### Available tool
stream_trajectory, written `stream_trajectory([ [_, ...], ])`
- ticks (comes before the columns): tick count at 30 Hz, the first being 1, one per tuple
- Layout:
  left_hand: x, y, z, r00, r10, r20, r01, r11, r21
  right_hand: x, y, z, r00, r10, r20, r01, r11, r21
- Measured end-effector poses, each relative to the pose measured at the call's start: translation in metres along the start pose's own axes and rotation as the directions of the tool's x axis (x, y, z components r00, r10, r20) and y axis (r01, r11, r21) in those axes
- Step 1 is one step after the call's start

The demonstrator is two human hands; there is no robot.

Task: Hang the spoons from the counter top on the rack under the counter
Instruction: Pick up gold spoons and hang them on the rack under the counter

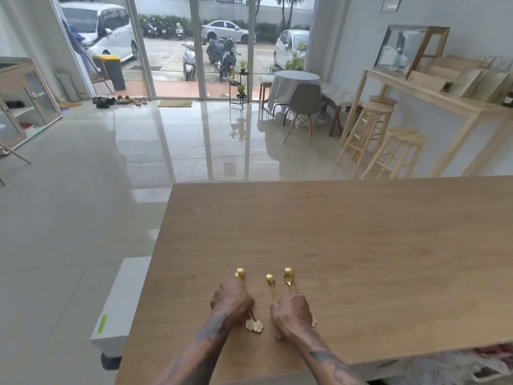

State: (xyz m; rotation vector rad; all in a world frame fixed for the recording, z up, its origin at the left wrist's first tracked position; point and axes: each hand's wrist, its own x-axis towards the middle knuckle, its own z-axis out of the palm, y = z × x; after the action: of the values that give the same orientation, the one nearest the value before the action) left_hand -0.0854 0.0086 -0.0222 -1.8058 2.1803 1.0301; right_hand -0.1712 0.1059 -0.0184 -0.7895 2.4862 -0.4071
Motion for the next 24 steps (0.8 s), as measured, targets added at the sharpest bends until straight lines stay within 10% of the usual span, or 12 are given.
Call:
stream_trajectory([
  [9, 0.003, -0.019, -0.007, 0.995, 0.019, 0.099, 0.013, 0.949, -0.316, -0.003, -0.005, -0.012, 0.998, 0.025, 0.065, -0.034, 0.988, 0.149],
  [24, -0.069, 0.026, -0.099, 0.909, 0.346, -0.233, -0.416, 0.783, -0.463, -0.040, -0.031, -0.124, 0.951, -0.180, -0.252, 0.272, 0.874, 0.402],
])
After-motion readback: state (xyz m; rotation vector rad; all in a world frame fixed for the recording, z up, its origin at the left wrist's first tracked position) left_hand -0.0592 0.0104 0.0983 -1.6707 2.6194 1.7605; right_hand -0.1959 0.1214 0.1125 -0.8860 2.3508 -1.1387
